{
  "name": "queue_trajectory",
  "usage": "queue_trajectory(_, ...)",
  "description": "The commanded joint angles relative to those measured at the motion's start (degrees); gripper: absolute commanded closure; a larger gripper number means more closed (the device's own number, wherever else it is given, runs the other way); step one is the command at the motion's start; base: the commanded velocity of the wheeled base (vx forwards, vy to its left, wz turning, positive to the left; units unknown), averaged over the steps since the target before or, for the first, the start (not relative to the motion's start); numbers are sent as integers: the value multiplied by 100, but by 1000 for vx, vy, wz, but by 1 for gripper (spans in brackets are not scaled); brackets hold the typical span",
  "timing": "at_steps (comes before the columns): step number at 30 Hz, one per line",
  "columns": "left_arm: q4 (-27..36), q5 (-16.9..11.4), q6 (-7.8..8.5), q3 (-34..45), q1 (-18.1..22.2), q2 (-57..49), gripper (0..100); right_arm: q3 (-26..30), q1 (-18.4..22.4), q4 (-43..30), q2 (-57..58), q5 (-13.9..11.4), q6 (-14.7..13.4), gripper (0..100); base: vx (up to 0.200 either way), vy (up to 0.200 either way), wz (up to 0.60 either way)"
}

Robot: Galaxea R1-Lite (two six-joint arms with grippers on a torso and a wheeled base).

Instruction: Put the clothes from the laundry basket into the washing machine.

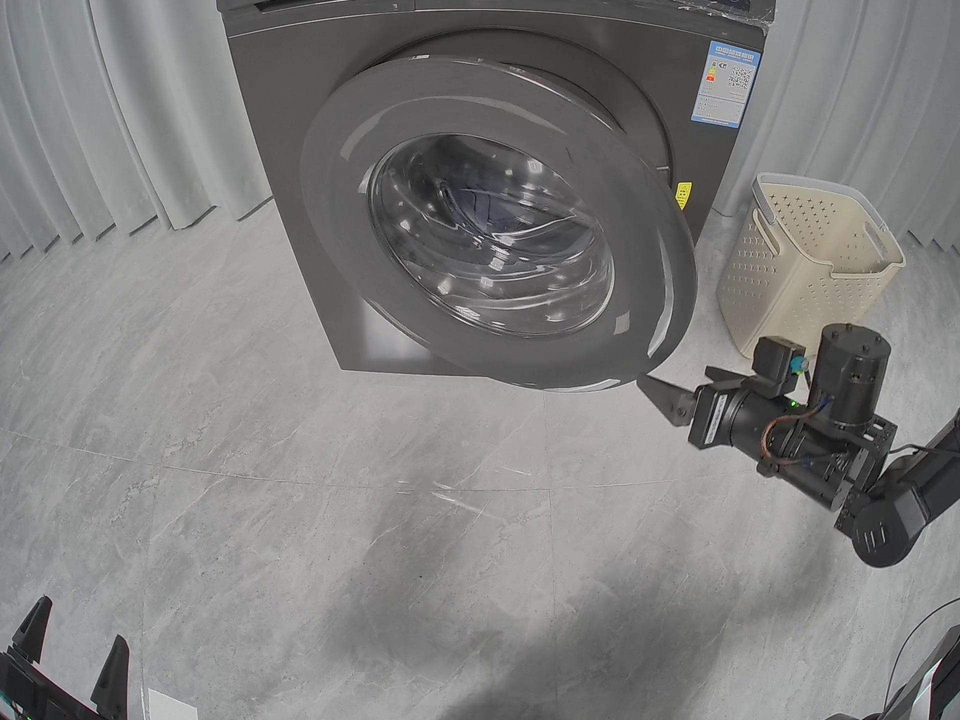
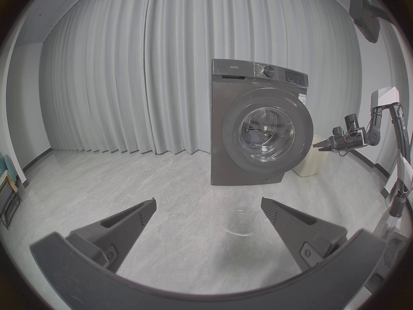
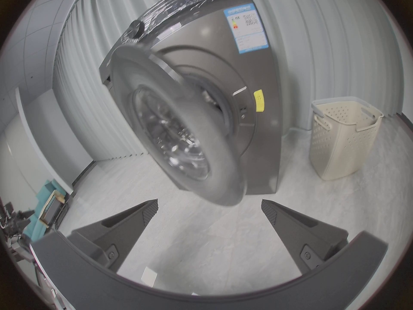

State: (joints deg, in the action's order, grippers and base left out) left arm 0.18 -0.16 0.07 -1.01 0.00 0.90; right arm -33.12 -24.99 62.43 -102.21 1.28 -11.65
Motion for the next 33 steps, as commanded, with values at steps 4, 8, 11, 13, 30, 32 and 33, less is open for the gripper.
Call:
queue_trajectory(4, -1, -19, 1, 92, 0, -73, 0, 341, -981, 411, 25, -128, -30, 0, 0, 0, 0)
queue_trajectory(8, -1, -2, -7, 92, 0, -73, 0, -10, -946, 604, -19, -66, -21, 0, 0, 0, 0)
queue_trajectory(11, -1, -2, -60, 92, 0, -73, 0, -265, -902, 560, 16, -49, -21, 0, 133, 0, 0)
queue_trajectory(13, -1, -2, -78, 92, 0, -73, 0, -326, -885, 542, 34, -49, -21, 0, 200, 0, 0)
queue_trajectory(30, -1, -11, -78, 92, -9, -73, 0, -450, -612, 630, 25, -40, -39, 0, 59, 0, 0)
queue_trajectory(32, -1, -11, -78, 92, 0, -73, 0, -414, -683, 630, 34, -31, -39, 0, 0, 0, 0)
queue_trajectory(33, -1, -11, -78, 92, 0, -73, 0, -414, -744, 630, 34, -31, -30, 0, 0, 0, 0)
